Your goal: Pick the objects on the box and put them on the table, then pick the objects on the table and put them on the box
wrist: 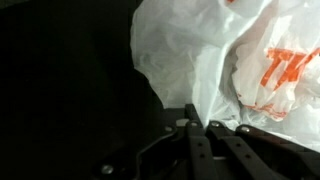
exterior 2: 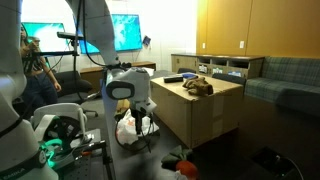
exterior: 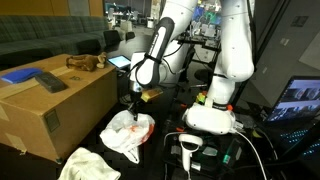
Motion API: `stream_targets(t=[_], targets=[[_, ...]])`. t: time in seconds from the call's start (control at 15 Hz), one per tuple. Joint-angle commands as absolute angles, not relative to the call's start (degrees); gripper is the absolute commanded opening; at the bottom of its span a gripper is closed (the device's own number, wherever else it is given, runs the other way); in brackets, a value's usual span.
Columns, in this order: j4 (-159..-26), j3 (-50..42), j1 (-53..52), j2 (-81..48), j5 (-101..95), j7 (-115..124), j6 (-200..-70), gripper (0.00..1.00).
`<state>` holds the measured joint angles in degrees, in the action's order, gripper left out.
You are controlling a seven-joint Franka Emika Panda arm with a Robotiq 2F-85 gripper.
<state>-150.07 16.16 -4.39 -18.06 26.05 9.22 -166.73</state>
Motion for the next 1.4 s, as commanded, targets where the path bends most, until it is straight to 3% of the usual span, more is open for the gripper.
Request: stream_targets(t=[0.0,0.4,0.8,1.33], targets=[[-155.67,10.67,-9.14,-5.52,16.83,14.51,-160.39,0.00],[-154.63,10.19,-9.72,8.83,3.27,22.26,-146.71,0.00],[-148.01,11.37,-8.75,18.57,2.70,21.06,-130.17,0.00],[-127.48,11.85,-7.36,15.57,3.36,24.66,-114.96,0.00]])
